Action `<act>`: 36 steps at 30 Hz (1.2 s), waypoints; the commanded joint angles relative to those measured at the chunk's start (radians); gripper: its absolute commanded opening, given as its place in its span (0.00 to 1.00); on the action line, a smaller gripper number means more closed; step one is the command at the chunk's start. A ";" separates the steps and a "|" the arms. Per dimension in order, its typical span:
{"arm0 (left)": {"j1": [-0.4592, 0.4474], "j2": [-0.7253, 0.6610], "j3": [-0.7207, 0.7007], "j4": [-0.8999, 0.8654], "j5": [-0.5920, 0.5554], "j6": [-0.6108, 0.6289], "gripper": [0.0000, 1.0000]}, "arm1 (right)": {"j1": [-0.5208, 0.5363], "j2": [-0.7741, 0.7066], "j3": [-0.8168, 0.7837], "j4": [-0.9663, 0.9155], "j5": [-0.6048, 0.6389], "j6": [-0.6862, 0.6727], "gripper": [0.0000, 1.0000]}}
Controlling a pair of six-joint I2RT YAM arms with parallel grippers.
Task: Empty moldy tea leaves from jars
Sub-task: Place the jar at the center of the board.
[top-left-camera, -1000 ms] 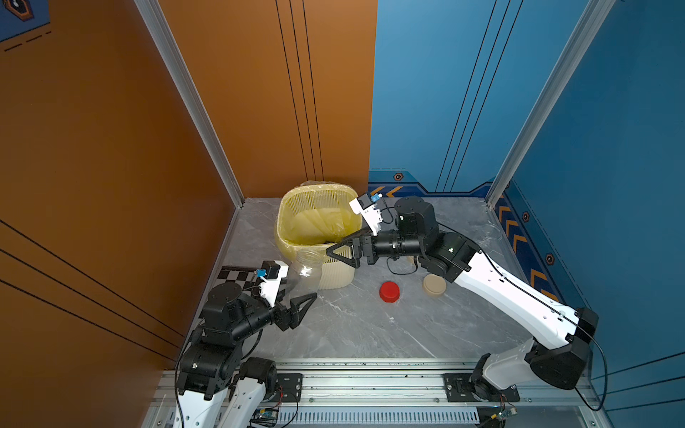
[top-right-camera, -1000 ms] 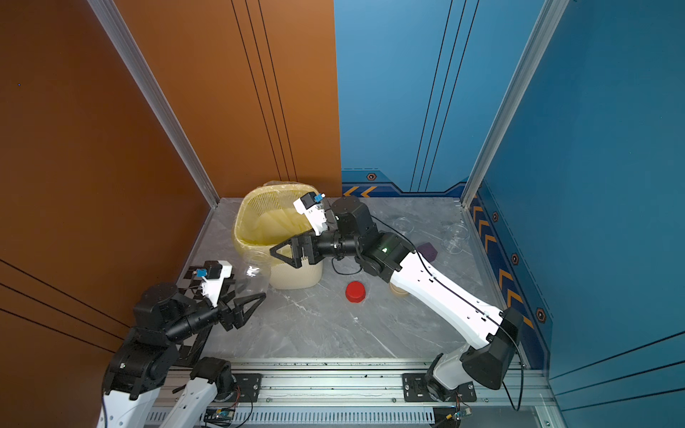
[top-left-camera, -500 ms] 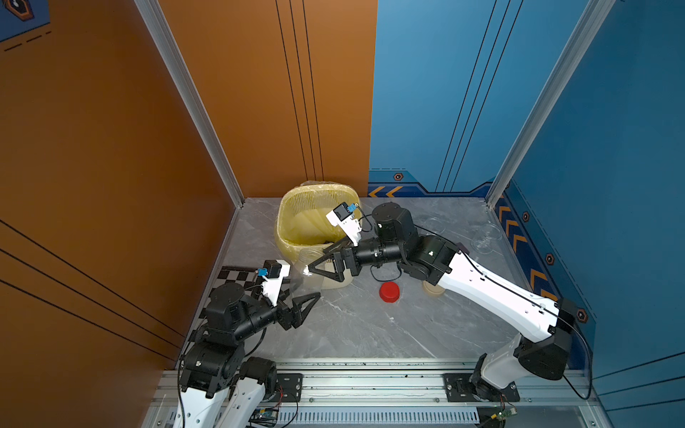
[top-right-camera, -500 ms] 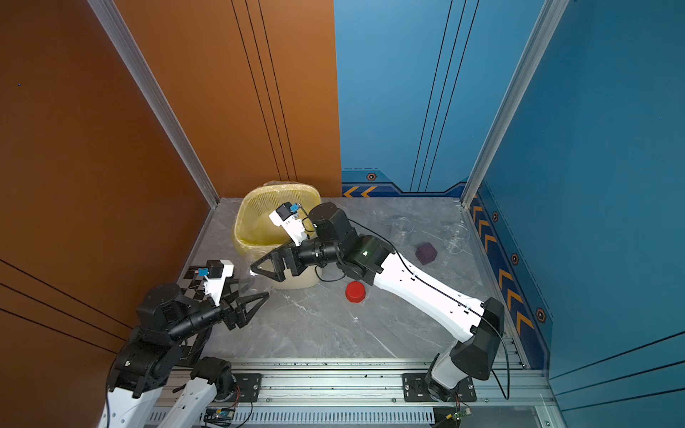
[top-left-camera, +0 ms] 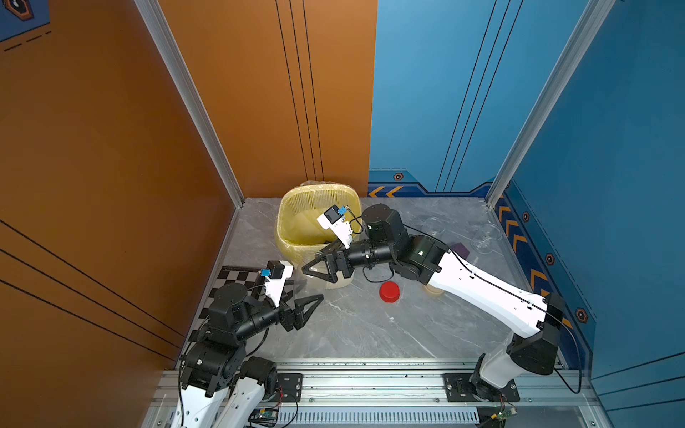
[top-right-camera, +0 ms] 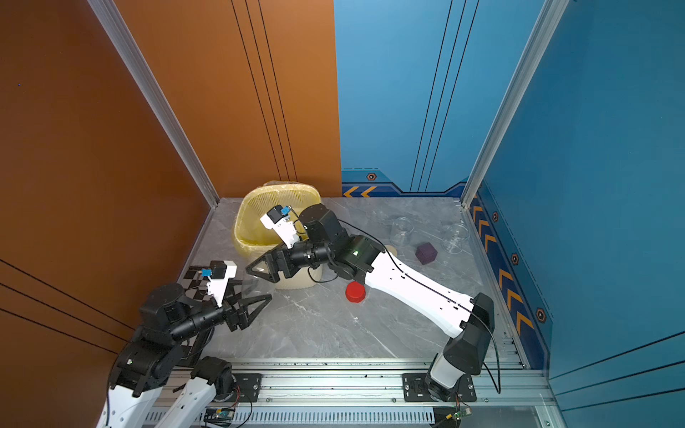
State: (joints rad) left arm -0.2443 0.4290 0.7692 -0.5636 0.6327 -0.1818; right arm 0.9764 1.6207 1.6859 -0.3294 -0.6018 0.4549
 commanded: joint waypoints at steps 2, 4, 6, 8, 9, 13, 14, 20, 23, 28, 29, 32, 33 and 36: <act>-0.010 -0.001 -0.017 0.037 -0.004 -0.014 0.70 | 0.007 0.007 0.028 -0.005 0.010 -0.022 0.74; -0.010 -0.002 -0.018 0.039 -0.010 -0.018 0.71 | 0.008 0.010 0.029 -0.006 0.012 -0.027 0.69; -0.010 -0.003 -0.021 0.038 -0.011 -0.019 0.71 | 0.012 0.008 0.027 -0.007 0.019 -0.036 0.65; -0.010 -0.006 -0.024 0.038 -0.012 -0.021 0.71 | 0.017 0.004 0.025 -0.011 0.033 -0.046 0.61; -0.010 -0.008 -0.026 0.038 -0.015 -0.022 0.72 | 0.018 0.003 0.020 -0.011 0.040 -0.052 0.59; -0.010 -0.018 -0.034 0.037 -0.019 -0.027 0.74 | 0.023 0.003 0.018 -0.011 0.045 -0.060 0.54; -0.010 -0.019 -0.034 0.038 -0.020 -0.029 0.75 | 0.024 0.003 0.020 -0.012 0.042 -0.061 0.52; -0.010 -0.028 -0.032 0.037 -0.041 -0.046 0.95 | 0.026 0.004 0.023 -0.012 0.043 -0.064 0.49; -0.010 -0.035 -0.032 0.037 -0.053 -0.048 0.98 | 0.025 0.003 0.024 -0.012 0.046 -0.065 0.48; -0.009 -0.046 -0.023 0.037 -0.043 -0.047 0.98 | 0.019 0.002 0.024 -0.013 0.050 -0.067 0.48; -0.010 -0.050 -0.022 0.035 -0.039 -0.047 0.98 | 0.015 0.001 0.024 -0.013 0.051 -0.067 0.48; -0.010 -0.066 -0.026 0.036 -0.026 -0.051 0.98 | -0.005 -0.005 0.028 -0.030 0.045 -0.075 0.49; -0.010 -0.074 -0.030 0.036 -0.021 -0.056 0.98 | -0.016 -0.009 0.033 -0.043 0.042 -0.080 0.49; -0.010 -0.102 -0.050 0.036 -0.006 -0.066 0.98 | -0.051 -0.029 0.025 -0.063 0.037 -0.091 0.49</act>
State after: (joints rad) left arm -0.2501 0.3527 0.7414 -0.5396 0.6041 -0.2333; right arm 0.9558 1.6215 1.6859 -0.3580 -0.5686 0.3958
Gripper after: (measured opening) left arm 0.982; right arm 0.560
